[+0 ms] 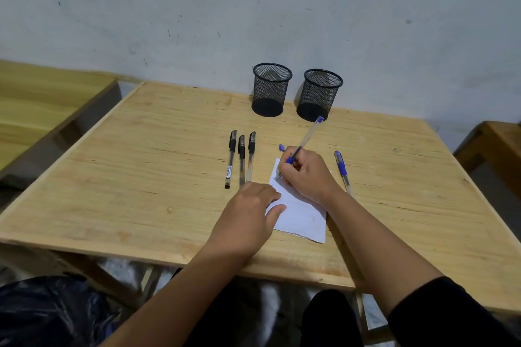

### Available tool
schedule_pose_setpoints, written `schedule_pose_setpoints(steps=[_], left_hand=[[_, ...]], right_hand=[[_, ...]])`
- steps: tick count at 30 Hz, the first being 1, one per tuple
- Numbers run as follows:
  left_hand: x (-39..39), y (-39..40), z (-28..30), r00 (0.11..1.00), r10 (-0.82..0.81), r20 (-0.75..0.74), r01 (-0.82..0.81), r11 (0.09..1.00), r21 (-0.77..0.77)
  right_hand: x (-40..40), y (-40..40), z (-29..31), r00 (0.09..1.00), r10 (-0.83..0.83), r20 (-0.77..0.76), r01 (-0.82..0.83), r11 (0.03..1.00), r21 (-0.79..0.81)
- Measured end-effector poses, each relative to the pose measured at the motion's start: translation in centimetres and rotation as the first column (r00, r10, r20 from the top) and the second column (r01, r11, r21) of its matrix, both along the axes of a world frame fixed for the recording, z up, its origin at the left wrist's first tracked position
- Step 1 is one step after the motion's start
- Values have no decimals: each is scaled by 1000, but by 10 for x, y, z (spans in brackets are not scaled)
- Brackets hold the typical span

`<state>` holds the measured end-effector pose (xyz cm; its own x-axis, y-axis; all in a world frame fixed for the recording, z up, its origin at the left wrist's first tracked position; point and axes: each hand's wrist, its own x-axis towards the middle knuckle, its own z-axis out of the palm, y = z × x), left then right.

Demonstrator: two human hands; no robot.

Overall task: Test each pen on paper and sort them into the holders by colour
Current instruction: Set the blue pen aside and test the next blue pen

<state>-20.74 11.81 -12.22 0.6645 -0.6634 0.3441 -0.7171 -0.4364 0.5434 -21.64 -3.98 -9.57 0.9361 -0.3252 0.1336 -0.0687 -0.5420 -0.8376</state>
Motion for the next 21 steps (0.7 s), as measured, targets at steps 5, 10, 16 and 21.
schedule_pose_setpoints(steps=[5,10,16,21], left_hand=[[0,0,0,1000,0,3,0,1000,3],[0,-1,0,1000,3,12,-3,1000,6],[0,0,0,1000,0,12,0,1000,-1],[0,0,-1,1000,1,11,-1,1000,-3]], right_hand=[[0,1,0,1000,-6,6,6,1000,1],[0,1,1,1000,-20,12,20,1000,-2],[1,2,0,999,-31,14,31,999,-17],[1,3,0,999,-47,24,47,999,3]])
